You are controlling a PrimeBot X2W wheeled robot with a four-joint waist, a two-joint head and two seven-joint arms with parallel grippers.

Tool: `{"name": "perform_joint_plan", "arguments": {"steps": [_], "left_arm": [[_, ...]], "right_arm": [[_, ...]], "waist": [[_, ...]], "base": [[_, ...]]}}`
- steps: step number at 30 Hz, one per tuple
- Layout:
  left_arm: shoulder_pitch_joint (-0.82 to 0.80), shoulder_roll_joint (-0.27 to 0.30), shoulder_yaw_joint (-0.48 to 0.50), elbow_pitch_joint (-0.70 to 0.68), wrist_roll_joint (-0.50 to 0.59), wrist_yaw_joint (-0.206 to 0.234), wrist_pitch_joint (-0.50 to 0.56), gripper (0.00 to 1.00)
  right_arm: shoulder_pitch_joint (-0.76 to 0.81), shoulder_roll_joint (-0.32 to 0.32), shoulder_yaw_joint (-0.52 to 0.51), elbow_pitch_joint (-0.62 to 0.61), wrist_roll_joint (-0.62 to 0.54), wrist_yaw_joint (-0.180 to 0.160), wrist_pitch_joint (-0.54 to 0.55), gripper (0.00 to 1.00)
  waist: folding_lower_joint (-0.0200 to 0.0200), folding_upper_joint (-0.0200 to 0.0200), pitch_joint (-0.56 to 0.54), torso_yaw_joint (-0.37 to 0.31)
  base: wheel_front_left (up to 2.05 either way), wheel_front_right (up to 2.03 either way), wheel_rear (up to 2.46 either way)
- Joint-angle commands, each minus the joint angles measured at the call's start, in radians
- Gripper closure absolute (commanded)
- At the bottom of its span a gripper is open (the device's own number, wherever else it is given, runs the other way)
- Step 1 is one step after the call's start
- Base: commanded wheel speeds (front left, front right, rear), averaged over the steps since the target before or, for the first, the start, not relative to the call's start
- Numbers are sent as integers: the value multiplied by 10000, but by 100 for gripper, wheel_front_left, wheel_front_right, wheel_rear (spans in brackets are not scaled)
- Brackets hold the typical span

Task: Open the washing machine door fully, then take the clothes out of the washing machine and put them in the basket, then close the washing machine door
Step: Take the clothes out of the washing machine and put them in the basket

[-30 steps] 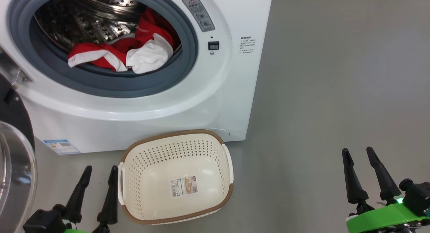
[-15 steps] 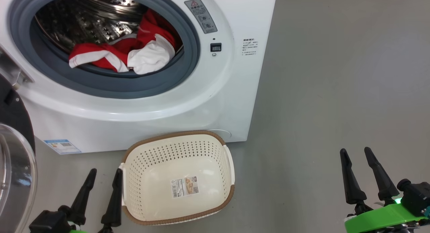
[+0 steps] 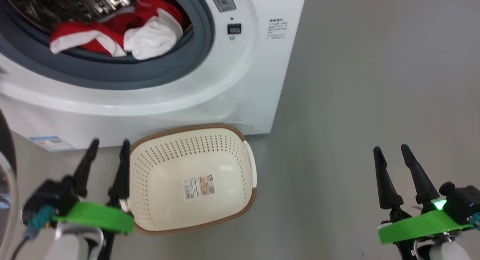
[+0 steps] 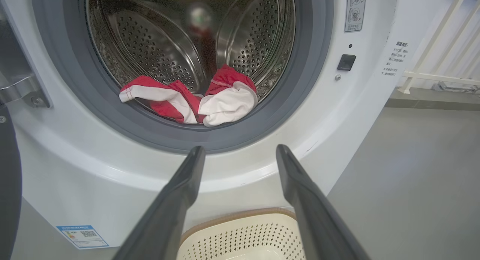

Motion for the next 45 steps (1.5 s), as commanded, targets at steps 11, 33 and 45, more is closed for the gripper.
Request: {"name": "perform_joint_plan", "arguments": {"steps": [11, 33, 45], "left_arm": [[-4002, 988, 323, 1923, 480, 15, -49, 0], [-8829, 2352, 231, 5194, 986, 15, -49, 0], [-9821, 2915, 82, 6203, 1011, 15, -49, 0]], "right_arm": [[-1155, 188, 516, -357, 4, 75, -92, 0], [-2120, 251, 1210, -683, 995, 75, -92, 0], [-2099, 252, 1338, -812, 1170, 75, -92, 0]], "waist": [[0, 0, 2099, -1054], [0, 0, 4239, -2286], [0, 0, 4501, -2650]], "base": [[0, 0, 0], [0, 0, 0], [0, 0, 0]]}}
